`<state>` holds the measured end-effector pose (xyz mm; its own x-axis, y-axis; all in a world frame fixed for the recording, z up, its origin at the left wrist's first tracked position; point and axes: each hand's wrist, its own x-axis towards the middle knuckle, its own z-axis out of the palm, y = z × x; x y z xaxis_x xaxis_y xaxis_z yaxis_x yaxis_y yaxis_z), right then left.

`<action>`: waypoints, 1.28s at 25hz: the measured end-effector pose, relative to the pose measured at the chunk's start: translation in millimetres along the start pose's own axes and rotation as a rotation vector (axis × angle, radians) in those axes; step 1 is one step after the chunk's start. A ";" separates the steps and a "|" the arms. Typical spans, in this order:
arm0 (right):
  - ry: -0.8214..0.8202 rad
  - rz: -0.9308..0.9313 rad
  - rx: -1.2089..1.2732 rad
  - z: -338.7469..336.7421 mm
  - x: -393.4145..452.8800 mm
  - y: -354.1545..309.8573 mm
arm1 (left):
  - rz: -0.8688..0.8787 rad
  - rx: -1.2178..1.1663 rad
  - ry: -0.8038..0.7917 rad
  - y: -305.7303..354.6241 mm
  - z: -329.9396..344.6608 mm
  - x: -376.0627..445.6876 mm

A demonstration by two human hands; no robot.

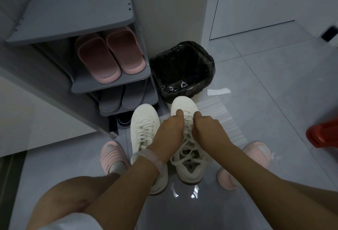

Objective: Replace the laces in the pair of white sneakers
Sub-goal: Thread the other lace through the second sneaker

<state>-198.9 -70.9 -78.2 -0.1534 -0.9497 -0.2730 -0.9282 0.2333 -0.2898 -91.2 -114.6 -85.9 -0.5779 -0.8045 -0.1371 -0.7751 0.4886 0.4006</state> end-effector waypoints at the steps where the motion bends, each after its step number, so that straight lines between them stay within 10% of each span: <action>1: -0.007 -0.004 -0.002 0.1 0.2 0.5 | 0.011 -0.001 -0.003 -0.2 -0.4 -0.4; 8: -0.019 0.065 0.311 -0.8 8.9 20.9 | -0.163 -0.363 0.010 -17.7 -2.1 5.4; 17: -0.006 -0.062 0.024 7.4 10.4 9.0 | -0.022 -0.067 -0.048 -7.5 2.1 6.3; 32: -0.053 -0.002 0.213 4.7 18.9 21.7 | -0.170 -0.306 -0.038 -20.1 2.1 14.3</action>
<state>-220.4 -82.9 -94.0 -0.1286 -0.9392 -0.3182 -0.8349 0.2757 -0.4763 -84.4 -135.2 -97.8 -0.4605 -0.8499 -0.2562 -0.7522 0.2203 0.6210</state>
